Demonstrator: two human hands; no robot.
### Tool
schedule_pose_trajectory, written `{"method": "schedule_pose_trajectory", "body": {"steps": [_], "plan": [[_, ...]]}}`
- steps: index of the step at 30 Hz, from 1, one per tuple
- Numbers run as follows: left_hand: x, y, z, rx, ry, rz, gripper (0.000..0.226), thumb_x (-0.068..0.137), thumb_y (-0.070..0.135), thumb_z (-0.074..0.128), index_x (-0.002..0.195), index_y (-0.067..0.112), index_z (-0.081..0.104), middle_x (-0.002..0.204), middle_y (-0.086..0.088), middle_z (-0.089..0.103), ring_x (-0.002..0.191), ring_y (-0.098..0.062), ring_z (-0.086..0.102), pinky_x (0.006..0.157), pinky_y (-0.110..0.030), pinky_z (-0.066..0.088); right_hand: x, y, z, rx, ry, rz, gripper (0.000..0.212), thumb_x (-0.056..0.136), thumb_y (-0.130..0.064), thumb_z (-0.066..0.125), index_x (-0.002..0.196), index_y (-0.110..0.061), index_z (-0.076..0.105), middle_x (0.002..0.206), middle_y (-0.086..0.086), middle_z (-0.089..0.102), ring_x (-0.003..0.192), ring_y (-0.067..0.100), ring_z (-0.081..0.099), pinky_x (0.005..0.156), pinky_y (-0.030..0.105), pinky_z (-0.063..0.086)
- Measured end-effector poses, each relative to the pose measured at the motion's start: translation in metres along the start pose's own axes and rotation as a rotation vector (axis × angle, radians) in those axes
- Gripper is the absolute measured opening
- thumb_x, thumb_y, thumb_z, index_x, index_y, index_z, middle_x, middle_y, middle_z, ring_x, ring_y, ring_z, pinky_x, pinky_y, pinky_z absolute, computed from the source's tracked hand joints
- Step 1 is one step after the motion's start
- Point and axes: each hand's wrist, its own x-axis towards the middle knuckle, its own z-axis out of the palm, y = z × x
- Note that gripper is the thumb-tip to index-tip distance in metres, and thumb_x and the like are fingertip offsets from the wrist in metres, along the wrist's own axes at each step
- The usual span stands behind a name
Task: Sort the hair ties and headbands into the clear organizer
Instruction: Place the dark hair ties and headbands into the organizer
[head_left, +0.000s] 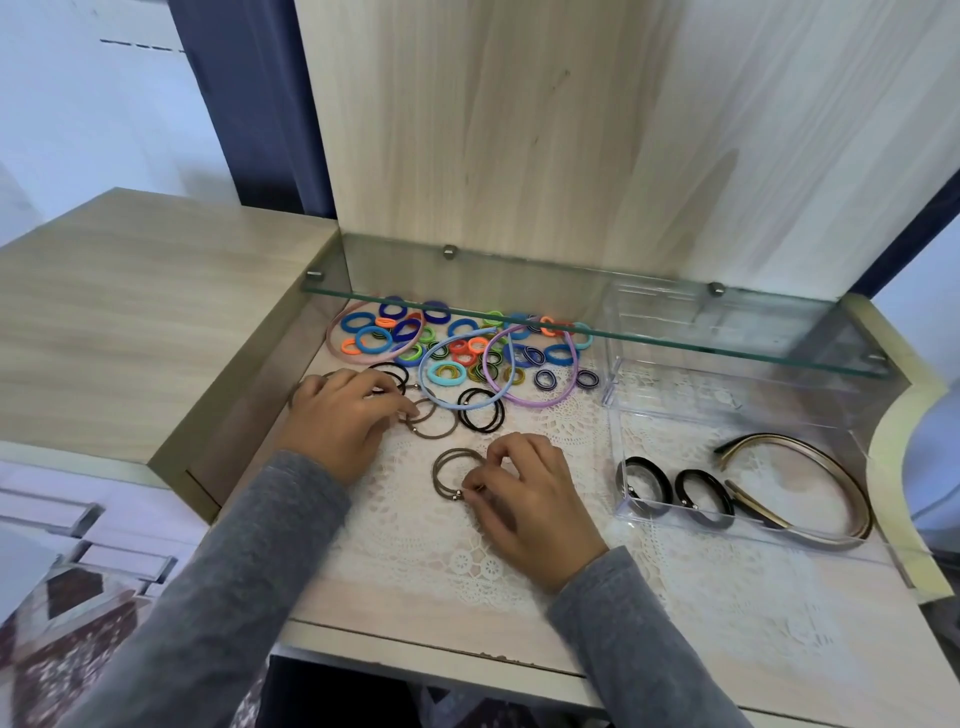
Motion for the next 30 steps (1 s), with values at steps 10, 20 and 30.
{"method": "schedule_pose_trajectory", "body": {"steps": [10,20,30], "plan": [[-0.001,-0.005,0.004,-0.084,0.023,0.029,0.006,0.085,0.030,0.066,0.087,0.035,0.068,0.103,0.013,0.062,0.098,-0.019,0.057,0.084,-0.041,0.036,0.021,0.014,0.009,-0.078,0.070,0.286,0.020,0.085,-0.024,0.064,0.103,-0.017,0.070,0.096,0.000,0.054,0.092,0.021,0.047,0.076,0.040,0.047],[-0.044,0.018,0.007,-0.265,0.247,0.023,0.014,0.086,0.036,0.054,0.091,0.031,0.066,0.104,0.014,0.062,0.098,-0.014,0.057,0.082,-0.038,0.042,0.057,0.007,0.017,-0.171,0.039,0.363,0.020,0.082,-0.034,0.067,0.088,-0.016,0.073,0.096,0.000,0.054,0.092,0.020,0.046,0.077,0.035,0.044],[-0.051,0.042,0.003,-0.182,0.216,0.165,0.010,0.084,0.031,0.060,0.091,0.034,0.066,0.104,0.016,0.060,0.096,-0.012,0.057,0.076,-0.034,0.039,0.058,0.008,0.004,-0.155,-0.138,0.388,0.023,0.087,-0.032,0.058,0.105,-0.021,0.069,0.111,-0.002,0.048,0.106,0.018,0.037,0.092,0.032,0.036]]}}
